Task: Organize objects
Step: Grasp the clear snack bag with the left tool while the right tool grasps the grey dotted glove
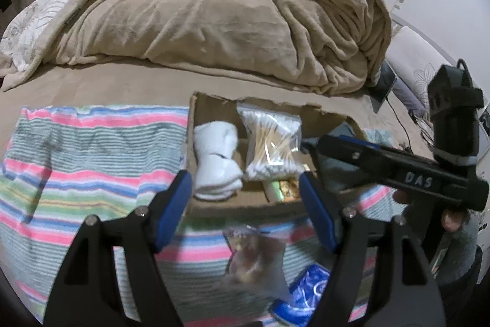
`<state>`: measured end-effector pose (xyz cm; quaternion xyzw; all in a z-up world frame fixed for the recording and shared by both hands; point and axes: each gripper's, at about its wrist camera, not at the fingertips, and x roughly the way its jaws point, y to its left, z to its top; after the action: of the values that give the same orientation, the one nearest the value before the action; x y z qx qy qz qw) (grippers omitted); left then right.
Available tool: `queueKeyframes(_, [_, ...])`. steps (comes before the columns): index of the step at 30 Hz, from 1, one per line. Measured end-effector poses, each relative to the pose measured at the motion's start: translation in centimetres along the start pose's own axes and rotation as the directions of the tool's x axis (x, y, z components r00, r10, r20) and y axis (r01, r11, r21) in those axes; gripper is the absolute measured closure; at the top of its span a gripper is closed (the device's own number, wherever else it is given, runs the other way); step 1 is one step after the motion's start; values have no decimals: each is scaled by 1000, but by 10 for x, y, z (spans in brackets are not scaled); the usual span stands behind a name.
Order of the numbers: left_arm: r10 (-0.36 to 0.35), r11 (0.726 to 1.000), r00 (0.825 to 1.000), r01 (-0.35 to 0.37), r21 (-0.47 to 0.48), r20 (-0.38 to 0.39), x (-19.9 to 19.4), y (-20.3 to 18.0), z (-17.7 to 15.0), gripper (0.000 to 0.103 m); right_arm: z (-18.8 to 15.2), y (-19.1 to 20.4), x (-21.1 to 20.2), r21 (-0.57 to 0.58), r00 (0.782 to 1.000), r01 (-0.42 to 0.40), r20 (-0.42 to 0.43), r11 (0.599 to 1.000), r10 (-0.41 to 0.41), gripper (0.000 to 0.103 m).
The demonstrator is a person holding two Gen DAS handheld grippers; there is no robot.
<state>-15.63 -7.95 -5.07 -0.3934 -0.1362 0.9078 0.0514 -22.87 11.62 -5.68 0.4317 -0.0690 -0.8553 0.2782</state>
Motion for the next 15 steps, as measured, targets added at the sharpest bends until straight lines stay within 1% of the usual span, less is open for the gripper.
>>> queueKeyframes(3, [3,1000,1000,-3,-3,11,-11,-1,-4,29,-7,4,-16,-8,1000,3,11,1000,-3,42])
queueKeyframes(7, [10,1000,999,-9,-10,52,-30,-3,-11,29,-16,9,-33,-17,1000,9,21,1000,-8,42])
queueKeyframes(15, [23,1000,998,-24,15,66,-53,-12,-25,29,-38,15,-59,-23,1000,12,29,1000,-12,42])
